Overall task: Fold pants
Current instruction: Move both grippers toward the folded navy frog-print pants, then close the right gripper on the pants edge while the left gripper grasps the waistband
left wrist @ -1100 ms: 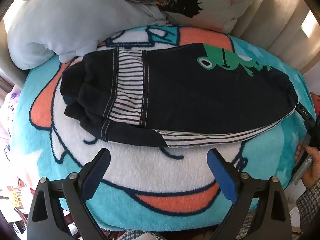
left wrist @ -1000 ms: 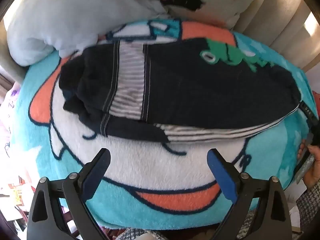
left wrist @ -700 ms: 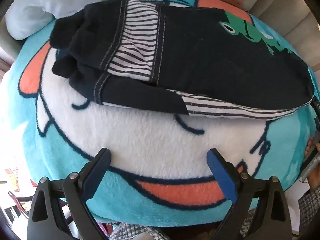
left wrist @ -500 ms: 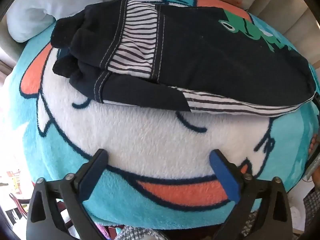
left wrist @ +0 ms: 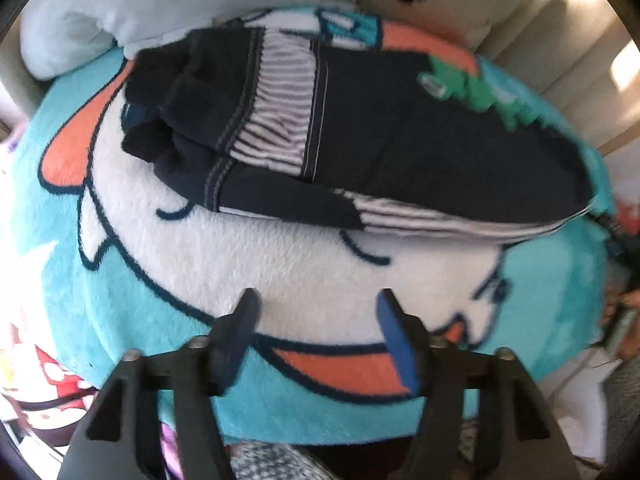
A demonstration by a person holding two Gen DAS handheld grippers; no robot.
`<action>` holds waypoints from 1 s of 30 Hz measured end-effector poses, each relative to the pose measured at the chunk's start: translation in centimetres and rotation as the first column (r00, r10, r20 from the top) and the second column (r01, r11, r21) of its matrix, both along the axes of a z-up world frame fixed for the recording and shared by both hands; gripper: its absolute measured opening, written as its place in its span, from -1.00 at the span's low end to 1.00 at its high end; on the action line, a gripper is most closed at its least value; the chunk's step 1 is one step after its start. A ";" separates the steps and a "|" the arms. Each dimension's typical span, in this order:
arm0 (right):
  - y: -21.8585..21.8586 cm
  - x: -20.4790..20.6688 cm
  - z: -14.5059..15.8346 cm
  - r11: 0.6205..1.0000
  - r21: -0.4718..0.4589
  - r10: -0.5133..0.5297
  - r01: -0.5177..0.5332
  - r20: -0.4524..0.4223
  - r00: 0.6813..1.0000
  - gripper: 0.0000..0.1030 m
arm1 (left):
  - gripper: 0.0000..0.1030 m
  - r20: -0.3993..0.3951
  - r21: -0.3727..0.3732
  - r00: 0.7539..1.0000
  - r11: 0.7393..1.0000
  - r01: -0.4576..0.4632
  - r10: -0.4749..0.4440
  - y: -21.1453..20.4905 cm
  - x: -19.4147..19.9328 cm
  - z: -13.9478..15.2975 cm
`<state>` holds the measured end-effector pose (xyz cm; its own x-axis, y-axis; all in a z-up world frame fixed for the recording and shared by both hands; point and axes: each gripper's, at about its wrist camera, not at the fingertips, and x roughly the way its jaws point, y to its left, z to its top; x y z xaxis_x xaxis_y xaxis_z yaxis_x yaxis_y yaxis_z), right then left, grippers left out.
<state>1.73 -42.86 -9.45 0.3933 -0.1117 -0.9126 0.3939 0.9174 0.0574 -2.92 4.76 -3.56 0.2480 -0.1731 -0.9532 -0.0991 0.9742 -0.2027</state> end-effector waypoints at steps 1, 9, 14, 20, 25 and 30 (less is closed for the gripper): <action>-0.2 -0.1 0.4 1.000 0.014 -0.017 0.018 -0.007 1.000 0.78 | 0.13 0.021 -0.026 1.000 0.999 -0.021 0.022 1.1 0.1 0.6; 2.3 -2.8 6.2 0.982 0.184 0.018 -0.047 0.157 0.987 0.62 | 0.13 0.095 -0.131 0.982 0.980 -0.152 0.165 7.0 0.6 3.1; 7.4 -1.9 6.1 0.950 0.254 0.149 -0.183 0.148 0.978 0.45 | 0.13 0.071 -0.159 0.984 0.976 -0.151 0.164 8.0 2.6 2.7; 10.0 -1.0 4.6 0.931 0.315 0.153 -0.183 0.118 0.981 0.38 | 0.13 0.068 -0.096 0.993 0.991 -0.094 0.101 6.9 5.1 1.9; 10.3 0.3 4.0 0.941 0.301 0.134 -0.153 0.082 0.987 0.18 | -0.86 -0.007 -0.082 0.999 0.995 -0.050 0.050 5.4 7.0 0.0; 10.5 1.1 4.0 0.945 0.295 0.128 -0.140 0.059 0.990 -0.75 | -0.87 0.035 -0.078 0.998 0.996 -0.049 0.051 5.3 6.4 1.5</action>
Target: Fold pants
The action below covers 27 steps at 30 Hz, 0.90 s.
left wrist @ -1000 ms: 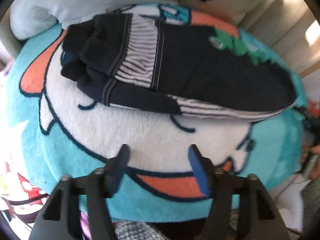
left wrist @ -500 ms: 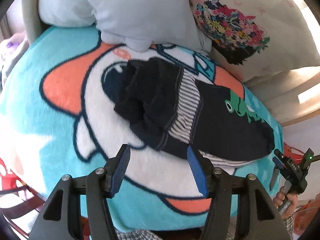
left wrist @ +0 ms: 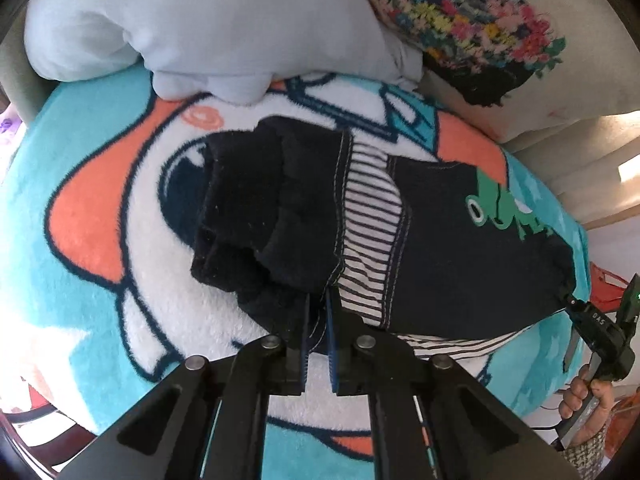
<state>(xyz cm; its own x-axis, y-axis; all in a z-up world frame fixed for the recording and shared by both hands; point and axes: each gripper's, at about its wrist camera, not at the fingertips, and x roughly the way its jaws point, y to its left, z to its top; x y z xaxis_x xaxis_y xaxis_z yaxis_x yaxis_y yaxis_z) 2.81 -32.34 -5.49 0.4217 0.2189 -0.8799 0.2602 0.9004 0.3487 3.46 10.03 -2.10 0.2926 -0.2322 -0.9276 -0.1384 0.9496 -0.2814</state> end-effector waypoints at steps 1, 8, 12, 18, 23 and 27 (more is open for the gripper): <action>0.0 -0.2 0.2 1.000 0.001 0.002 -0.002 0.010 1.000 -0.78 | -0.87 0.010 -0.010 1.000 1.000 -0.003 0.003 0.1 -0.2 0.4; 0.5 -0.6 2.9 0.999 0.003 0.043 -0.043 0.064 0.997 -0.83 | -0.87 0.067 -0.161 0.996 0.986 -0.039 0.050 1.9 -1.0 3.2; 0.8 0.0 5.1 0.997 0.023 0.065 -0.068 0.108 0.992 -0.83 | -0.87 0.074 -0.185 0.995 0.982 -0.047 0.062 1.8 0.5 3.9; 0.8 4.1 7.2 0.995 0.066 0.058 -0.069 0.149 0.987 -0.83 | -0.87 0.081 -0.194 0.993 0.978 -0.073 0.090 2.5 4.3 4.5; 1.0 9.6 8.0 0.995 0.094 -0.007 -0.010 0.177 0.984 -0.84 | -0.86 0.062 -0.232 0.986 0.963 -0.136 0.154 3.5 7.3 3.8; 1.6 12.8 7.3 0.998 0.062 -0.042 0.033 0.156 0.987 -0.84 | -0.85 0.019 -0.249 0.981 0.951 -0.183 0.194 4.1 7.6 2.7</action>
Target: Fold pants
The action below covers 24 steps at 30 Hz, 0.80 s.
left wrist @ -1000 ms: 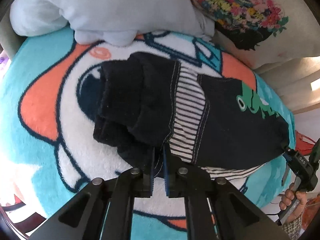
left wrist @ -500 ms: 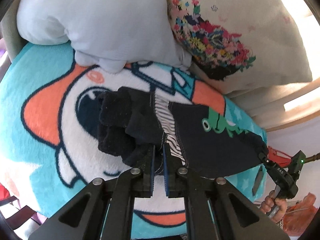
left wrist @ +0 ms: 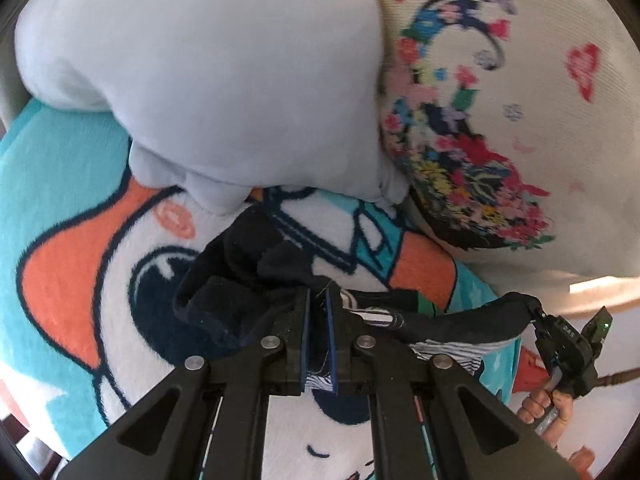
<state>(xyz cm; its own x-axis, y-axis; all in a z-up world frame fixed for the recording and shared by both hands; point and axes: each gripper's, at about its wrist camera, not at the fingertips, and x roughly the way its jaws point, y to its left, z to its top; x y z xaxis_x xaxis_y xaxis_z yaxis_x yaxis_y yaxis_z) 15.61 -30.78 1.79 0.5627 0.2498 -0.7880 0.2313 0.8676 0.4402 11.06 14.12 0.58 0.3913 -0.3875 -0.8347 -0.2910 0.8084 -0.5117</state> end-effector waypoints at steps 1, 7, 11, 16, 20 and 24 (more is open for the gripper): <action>0.1 0.6 -0.4 1.000 0.001 -0.007 0.007 -0.009 1.000 -0.84 | -0.85 -0.009 -0.003 1.000 1.000 -0.005 0.005 0.1 0.1 -0.2; 0.3 3.6 -2.0 0.998 -0.016 -0.061 0.060 -0.056 0.997 -0.84 | -0.75 0.002 0.009 0.998 0.998 -0.065 0.065 2.0 2.8 0.2; 0.8 5.0 -3.2 0.997 -0.038 -0.070 0.067 -0.091 0.993 -0.79 | -0.60 0.022 0.047 0.997 0.996 -0.074 0.073 3.0 2.7 1.5; 1.7 2.3 -2.2 0.991 -0.135 -0.026 0.019 -0.053 0.998 0.21 | -0.05 0.049 0.078 0.999 0.997 -0.022 0.018 3.3 -0.9 2.1; 1.3 -2.2 -2.0 0.985 -0.164 0.045 -0.054 -0.056 0.997 0.21 | 0.01 0.012 0.084 1.000 0.996 0.015 -0.016 3.6 -4.4 0.1; -0.4 -7.3 -3.5 0.986 -0.151 0.057 -0.071 -0.094 0.994 0.21 | 0.09 -0.017 0.065 0.999 0.997 0.040 -0.039 3.2 -6.9 -2.3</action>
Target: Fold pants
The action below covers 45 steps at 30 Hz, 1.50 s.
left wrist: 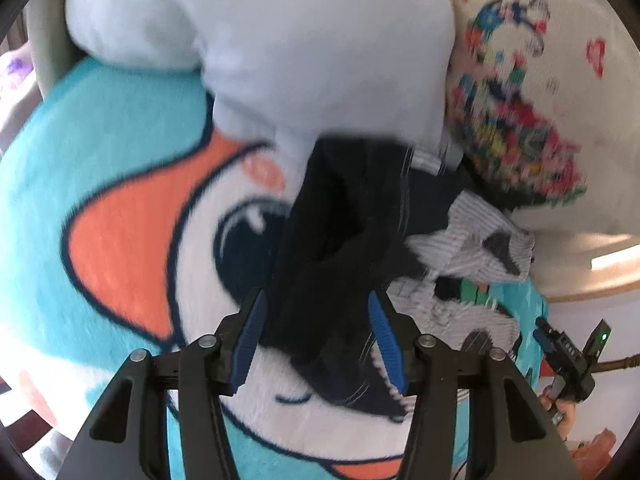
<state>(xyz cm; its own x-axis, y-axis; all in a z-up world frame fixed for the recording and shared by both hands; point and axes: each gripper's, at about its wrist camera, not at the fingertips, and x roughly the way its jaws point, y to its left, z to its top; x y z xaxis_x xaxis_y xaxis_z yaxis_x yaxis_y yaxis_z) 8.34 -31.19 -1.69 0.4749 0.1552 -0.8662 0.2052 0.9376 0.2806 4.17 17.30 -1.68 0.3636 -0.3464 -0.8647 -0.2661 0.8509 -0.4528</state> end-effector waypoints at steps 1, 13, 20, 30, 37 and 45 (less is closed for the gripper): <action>-0.6 -0.9 -0.4 1.000 0.000 -0.009 0.009 -0.010 1.000 0.21 | 0.16 0.000 0.005 1.000 1.000 0.007 -0.007 -0.2 -0.3 -0.4; -2.5 -4.4 -5.9 0.986 0.120 -0.110 0.117 -0.064 0.992 0.04 | -0.59 -0.092 0.191 0.993 0.978 0.086 -0.070 -4.9 2.0 -2.5; -1.6 -4.5 -4.6 0.981 0.175 -0.065 0.079 -0.084 0.994 -0.77 | -0.62 -0.043 0.111 0.997 0.992 0.063 -0.058 -2.9 -0.5 1.3; -1.6 -10.3 -1.7 0.970 0.237 -0.023 0.048 -0.105 0.994 -0.79 | -0.62 -0.057 0.020 0.998 1.000 0.017 -0.016 -0.4 -5.2 1.7; -3.2 -12.3 -4.4 0.974 0.201 -0.063 0.102 -0.193 0.979 -0.54 | -0.50 -0.115 -0.024 0.993 1.000 -0.001 -0.001 0.3 -6.2 -2.0; -3.3 -9.2 1.1 0.997 0.062 -0.032 0.034 -0.018 0.999 0.04 | -0.40 -0.046 0.027 0.997 0.998 -0.053 0.054 3.6 -7.1 0.4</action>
